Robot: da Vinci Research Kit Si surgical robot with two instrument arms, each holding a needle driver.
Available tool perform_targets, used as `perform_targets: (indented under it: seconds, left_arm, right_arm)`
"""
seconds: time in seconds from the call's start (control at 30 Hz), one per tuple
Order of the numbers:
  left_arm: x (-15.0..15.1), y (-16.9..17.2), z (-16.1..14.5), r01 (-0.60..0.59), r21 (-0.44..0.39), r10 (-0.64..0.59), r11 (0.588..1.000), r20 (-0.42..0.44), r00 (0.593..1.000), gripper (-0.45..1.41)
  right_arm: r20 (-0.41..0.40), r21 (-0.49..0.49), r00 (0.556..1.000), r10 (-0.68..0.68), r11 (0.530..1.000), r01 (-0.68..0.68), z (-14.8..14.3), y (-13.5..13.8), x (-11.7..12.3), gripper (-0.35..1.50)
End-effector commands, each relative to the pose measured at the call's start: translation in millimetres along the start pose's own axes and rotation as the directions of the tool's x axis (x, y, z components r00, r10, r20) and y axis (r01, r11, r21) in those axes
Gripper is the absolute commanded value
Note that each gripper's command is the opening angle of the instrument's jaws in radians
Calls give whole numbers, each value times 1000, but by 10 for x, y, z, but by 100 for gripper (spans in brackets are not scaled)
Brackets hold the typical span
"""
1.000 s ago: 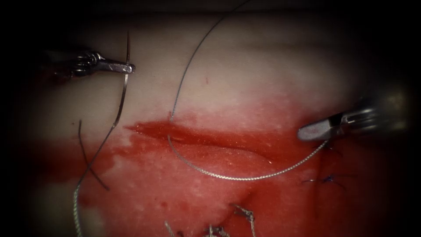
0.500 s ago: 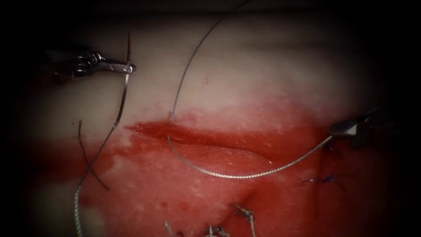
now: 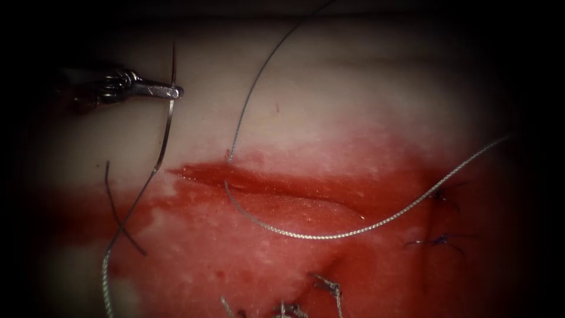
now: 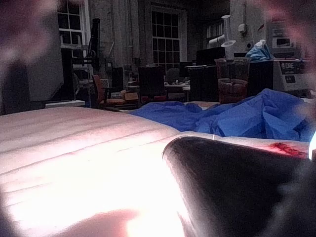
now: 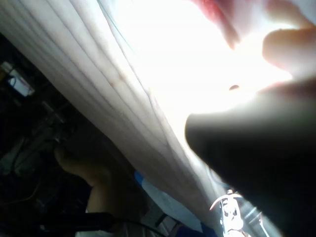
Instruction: Wound Closure
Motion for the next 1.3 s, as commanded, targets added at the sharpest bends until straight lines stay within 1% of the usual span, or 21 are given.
perform_targets:
  seconds: [0.03,0.07,0.13,0.17,0.23,0.27,0.3,0.33,0.37,0.4,0.47,0.6,0.7,0.77,0.8,0.87,0.93,1.03,1.1,1.17,1.3]
  left_arm:
    - [15,7,0,-8,-3,8,1000,-6,1000,-45]
    - [15,7,-1,-8,-3,8,1000,-6,1000,-45]
    - [15,7,-1,-8,-3,8,1000,-5,1000,-45]
    - [15,7,0,-8,-3,8,1000,-6,1000,-45]
    - [15,7,0,-8,-3,8,1000,-6,1000,-45]
    - [16,8,0,-8,-3,8,1000,-6,1000,-45]
    - [16,8,0,-8,-3,8,1000,-6,1000,-45]
    - [16,8,0,-7,-3,7,1000,-6,1000,-45]
    - [16,8,0,-7,-3,7,1000,-6,1000,-45]
    - [16,8,0,-7,-3,7,1000,-6,1000,-45]
    - [16,8,0,-7,-3,7,1000,-6,1000,-45]
    - [16,9,0,-7,-3,7,1000,-6,1000,-45]
    - [15,9,0,-7,-5,7,1000,-4,1000,-45]
    - [15,9,0,-7,-4,7,1000,-4,1000,-45]
    - [15,9,0,-7,-4,7,1000,-4,1000,-45]
    - [15,9,0,-7,-4,7,1000,-4,1000,-45]
    - [15,9,0,-7,-4,7,1000,-4,1000,-45]
    - [15,10,0,-7,-6,7,1000,-2,1000,-45]
    - [15,10,0,-7,-6,7,1000,-2,1000,-45]
    - [15,10,0,-7,-8,7,1000,0,1000,-45]
    - [15,10,0,-7,-8,7,1000,1,1000,-45]
  right_arm:
    - [0,-42,999,-48,998,48,-12,24,-4,76]
    - [10,-71,989,-147,987,147,-21,36,-2,99]
    - [19,-69,975,-220,973,220,-28,44,-3,108]
    - [22,-53,948,-317,947,318,-34,53,-7,106]
    - [23,-45,931,-363,930,364,-36,56,-9,105]
    - [29,-18,881,-473,881,473,-40,64,-17,98]
    - [29,-18,881,-473,881,473,-40,64,-17,98]
    - [24,4,836,-548,836,548,-44,72,-26,91]
    - [24,4,836,-548,836,548,-44,72,-26,91]
    - [18,39,768,-641,768,640,-49,83,-39,76]
    - [15,45,767,-642,766,641,-51,88,-44,73]
    - [3,49,801,-598,800,597,-49,105,-44,64]
    - [-38,-22,822,-568,823,567,-44,118,-41,68]
    - [-114,-169,842,-528,845,507,-38,137,-34,63]
    - [-131,-195,854,-504,858,476,-35,143,-30,57]
    - [-152,-246,858,-490,860,448,-26,155,-20,64]
    - [-199,-313,867,-456,868,385,-11,172,-2,79]
    - [-253,-340,878,-406,887,312,6,187,16,69]
    - [-273,-372,864,-423,875,310,19,196,26,74]
    - [-299,-420,836,-461,850,319,35,203,34,120]
    - [-301,-462,784,-543,802,378,62,212,41,120]
